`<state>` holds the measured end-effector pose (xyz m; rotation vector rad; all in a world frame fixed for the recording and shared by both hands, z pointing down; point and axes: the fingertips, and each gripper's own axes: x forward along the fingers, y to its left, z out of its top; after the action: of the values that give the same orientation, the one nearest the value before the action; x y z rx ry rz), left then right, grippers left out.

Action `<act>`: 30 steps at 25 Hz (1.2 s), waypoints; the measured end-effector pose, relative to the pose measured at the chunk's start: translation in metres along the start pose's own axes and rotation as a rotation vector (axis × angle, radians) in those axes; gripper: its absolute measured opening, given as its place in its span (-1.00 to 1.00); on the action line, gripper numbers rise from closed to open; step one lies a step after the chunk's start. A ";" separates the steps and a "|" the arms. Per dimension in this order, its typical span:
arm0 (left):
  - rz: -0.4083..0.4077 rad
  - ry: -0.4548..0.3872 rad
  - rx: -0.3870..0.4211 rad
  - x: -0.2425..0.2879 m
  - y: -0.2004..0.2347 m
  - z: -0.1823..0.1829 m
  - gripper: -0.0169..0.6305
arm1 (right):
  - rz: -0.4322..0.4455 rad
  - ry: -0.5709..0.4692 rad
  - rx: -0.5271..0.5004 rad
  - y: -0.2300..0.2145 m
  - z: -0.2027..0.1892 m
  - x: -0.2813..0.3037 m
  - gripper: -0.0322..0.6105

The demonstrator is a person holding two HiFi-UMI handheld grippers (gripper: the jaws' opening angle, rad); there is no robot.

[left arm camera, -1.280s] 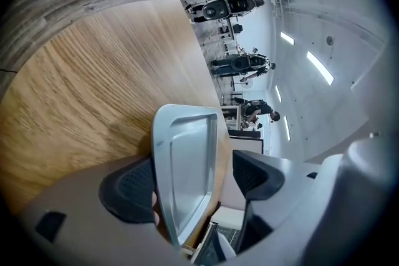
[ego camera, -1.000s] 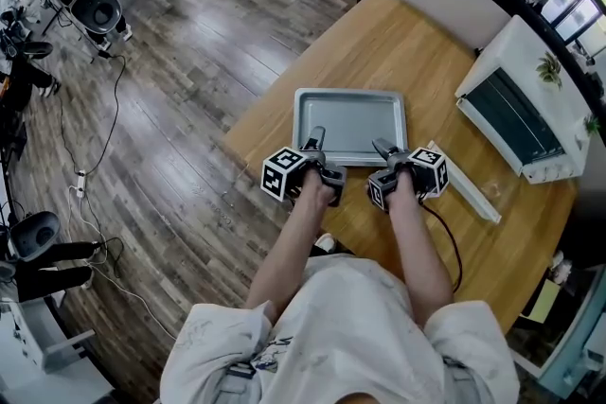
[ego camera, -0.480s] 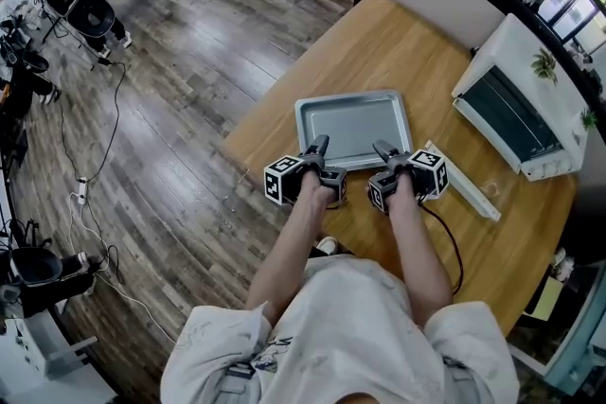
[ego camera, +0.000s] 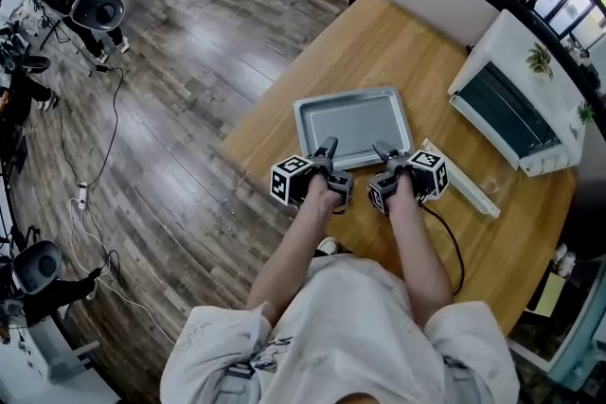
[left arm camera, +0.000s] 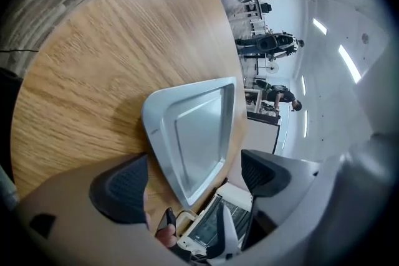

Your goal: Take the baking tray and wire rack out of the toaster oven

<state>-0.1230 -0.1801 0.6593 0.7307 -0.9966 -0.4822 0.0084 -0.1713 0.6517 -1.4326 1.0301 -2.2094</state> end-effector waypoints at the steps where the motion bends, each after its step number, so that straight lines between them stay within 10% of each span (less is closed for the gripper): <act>1: 0.004 0.008 0.015 0.000 0.001 -0.003 0.49 | -0.004 -0.002 0.000 -0.002 0.000 0.000 0.24; 14: -0.096 0.109 0.197 -0.008 -0.040 -0.037 0.49 | 0.127 -0.117 0.046 0.008 0.020 -0.054 0.24; 30: -0.457 0.618 0.490 0.021 -0.122 -0.232 0.48 | 0.640 -0.658 0.305 -0.014 0.127 -0.248 0.21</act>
<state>0.0865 -0.1996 0.5019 1.4605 -0.3503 -0.3634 0.2343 -0.0631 0.5290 -1.3028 0.7298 -1.2470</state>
